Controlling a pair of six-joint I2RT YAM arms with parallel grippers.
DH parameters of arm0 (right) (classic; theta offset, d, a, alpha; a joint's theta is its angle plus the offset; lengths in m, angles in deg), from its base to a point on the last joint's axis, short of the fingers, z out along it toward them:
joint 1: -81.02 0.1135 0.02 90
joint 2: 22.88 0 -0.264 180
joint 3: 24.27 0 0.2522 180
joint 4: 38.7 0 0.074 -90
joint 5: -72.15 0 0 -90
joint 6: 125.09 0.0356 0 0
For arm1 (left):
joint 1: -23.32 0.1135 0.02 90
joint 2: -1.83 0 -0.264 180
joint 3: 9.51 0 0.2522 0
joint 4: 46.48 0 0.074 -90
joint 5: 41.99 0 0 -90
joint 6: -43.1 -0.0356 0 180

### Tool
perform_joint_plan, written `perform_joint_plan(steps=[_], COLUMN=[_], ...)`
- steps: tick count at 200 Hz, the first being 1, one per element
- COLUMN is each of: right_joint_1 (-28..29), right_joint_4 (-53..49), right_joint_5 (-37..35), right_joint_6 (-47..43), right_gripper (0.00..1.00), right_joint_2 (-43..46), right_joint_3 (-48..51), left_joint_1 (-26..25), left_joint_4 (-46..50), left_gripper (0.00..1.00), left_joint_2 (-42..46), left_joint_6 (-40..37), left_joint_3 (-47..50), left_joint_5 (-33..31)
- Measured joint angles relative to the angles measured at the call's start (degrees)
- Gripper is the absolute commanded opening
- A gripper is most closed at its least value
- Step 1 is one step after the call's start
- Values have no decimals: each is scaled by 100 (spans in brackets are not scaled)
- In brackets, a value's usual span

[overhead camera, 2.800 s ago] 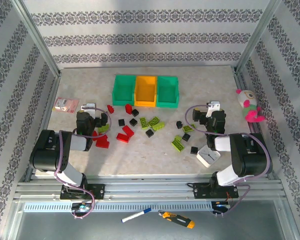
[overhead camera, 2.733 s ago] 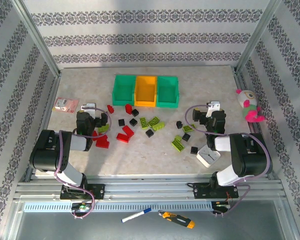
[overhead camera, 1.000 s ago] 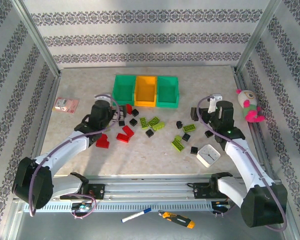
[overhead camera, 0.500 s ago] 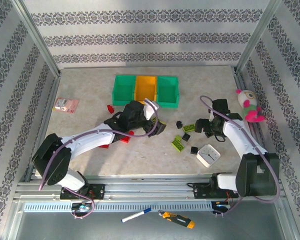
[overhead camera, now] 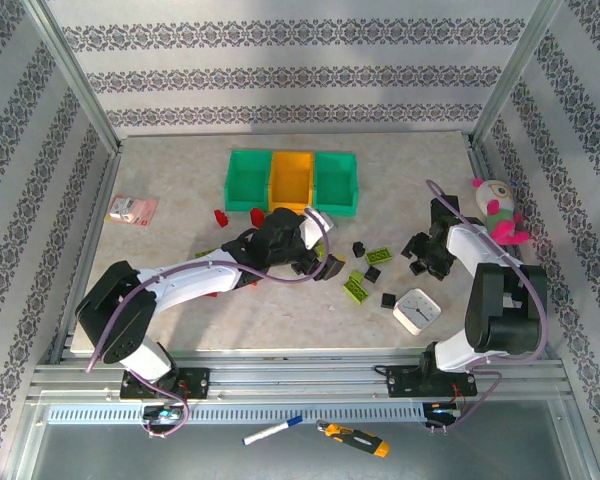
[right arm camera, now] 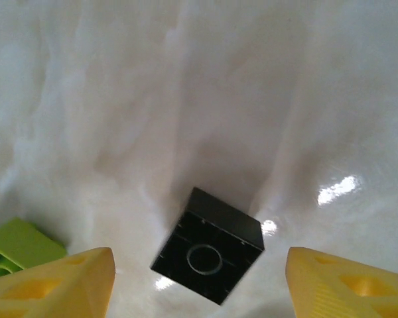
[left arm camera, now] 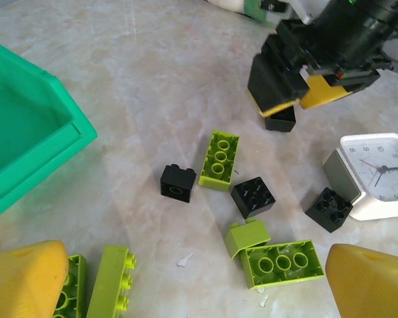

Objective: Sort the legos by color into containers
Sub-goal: Pick up the lego from the middle-right of the table.

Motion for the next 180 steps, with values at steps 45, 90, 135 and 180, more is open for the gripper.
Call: perform_joint_plan(steps=[45, 90, 135, 180], right_joint_1=[-4, -4, -4, 15], right_joint_4=[435, 463, 466, 382], right_joint_5=[181, 229, 291, 295], right_joint_6=[949, 1182, 1248, 1078], right_gripper=[58, 50, 35, 35], right_joint_2=[-269, -461, -468, -164], right_joint_3=[0, 0, 2, -4], left_joint_1=[-52, -52, -52, -74], left_joint_4=[0, -2, -11, -275], left_gripper=[99, 99, 99, 99], left_joint_2=[-44, -44, -44, -37], left_joint_6=[-142, -214, -234, -210], left_joint_3=[-4, -7, -7, 37], left_joint_5=[-2, -2, -31, -234])
